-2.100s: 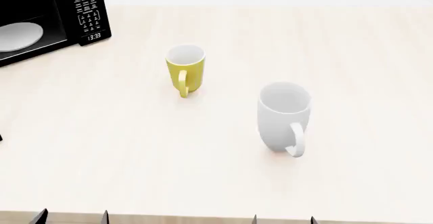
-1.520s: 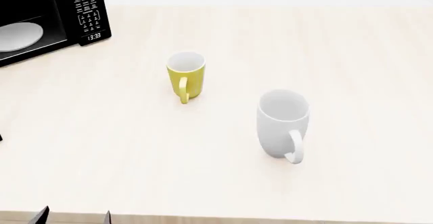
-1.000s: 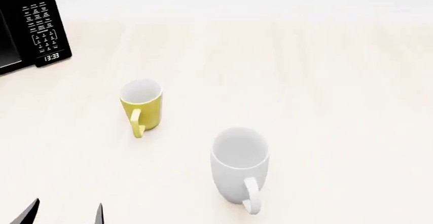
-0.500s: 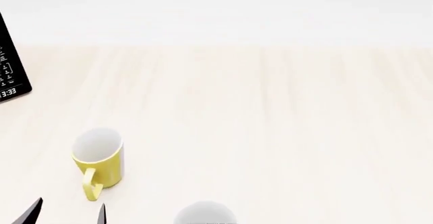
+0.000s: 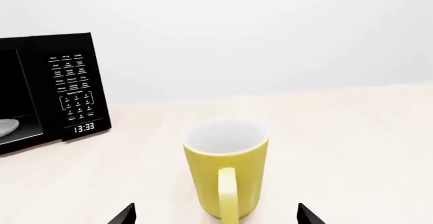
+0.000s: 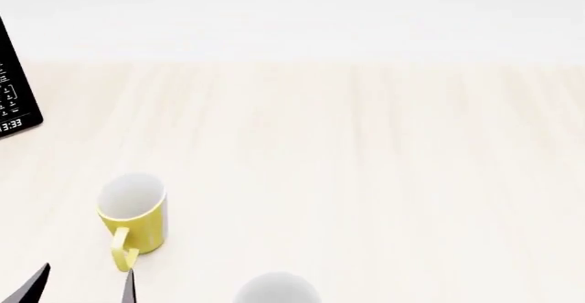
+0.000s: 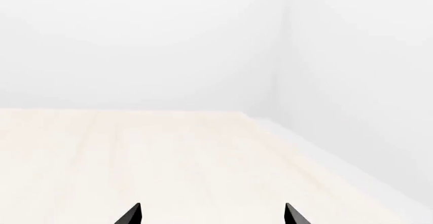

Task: Put the yellow and white mug to the front of the white mug.

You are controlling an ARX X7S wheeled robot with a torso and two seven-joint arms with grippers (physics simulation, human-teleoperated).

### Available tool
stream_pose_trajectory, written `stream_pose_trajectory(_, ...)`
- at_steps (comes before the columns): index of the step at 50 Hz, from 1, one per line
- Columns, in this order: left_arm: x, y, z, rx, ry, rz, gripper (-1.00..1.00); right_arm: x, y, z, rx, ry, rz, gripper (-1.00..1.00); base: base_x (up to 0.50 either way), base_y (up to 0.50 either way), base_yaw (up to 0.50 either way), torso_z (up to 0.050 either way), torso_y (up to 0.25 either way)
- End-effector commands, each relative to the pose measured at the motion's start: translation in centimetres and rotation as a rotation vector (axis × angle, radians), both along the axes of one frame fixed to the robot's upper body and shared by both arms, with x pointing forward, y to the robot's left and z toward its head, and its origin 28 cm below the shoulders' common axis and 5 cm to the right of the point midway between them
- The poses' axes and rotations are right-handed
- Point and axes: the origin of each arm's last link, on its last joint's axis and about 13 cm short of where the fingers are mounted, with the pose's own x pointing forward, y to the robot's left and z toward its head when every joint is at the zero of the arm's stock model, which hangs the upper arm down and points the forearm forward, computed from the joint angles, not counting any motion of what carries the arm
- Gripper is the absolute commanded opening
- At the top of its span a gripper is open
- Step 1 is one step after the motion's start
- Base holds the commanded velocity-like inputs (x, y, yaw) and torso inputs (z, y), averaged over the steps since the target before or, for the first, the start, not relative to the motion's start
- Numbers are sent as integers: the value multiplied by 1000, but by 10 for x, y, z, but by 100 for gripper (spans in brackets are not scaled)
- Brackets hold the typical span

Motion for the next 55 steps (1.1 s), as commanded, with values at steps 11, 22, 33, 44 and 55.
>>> stream_pose_trajectory(11, 27, 8, -12, 55, 111, 44, 100, 1, 1, -3, -4, 16, -8, 100, 0, 0, 0, 0, 0)
stream_pose_trajectory(22, 37, 7, -9, 41, 130, 46, 100, 1, 1, -4, -5, 18, -8, 100, 0, 0, 0, 0, 0)
stream_pose_trajectory(33, 43, 0, -3, 22, 122, 62, 100, 2, 1, -5, -6, 24, -8, 100, 0, 0, 0, 0, 0)
stream_pose_trajectory(44, 47, -7, -3, -31, 137, 62, 100, 2, 0, -6, -4, 25, -7, 100, 0, 0, 0, 0, 0)
stream_pose_trajectory(55, 52, -11, -7, -90, 168, 60, 100, 3, 1, -7, -3, 28, -5, 100, 0, 0, 0, 0, 0)
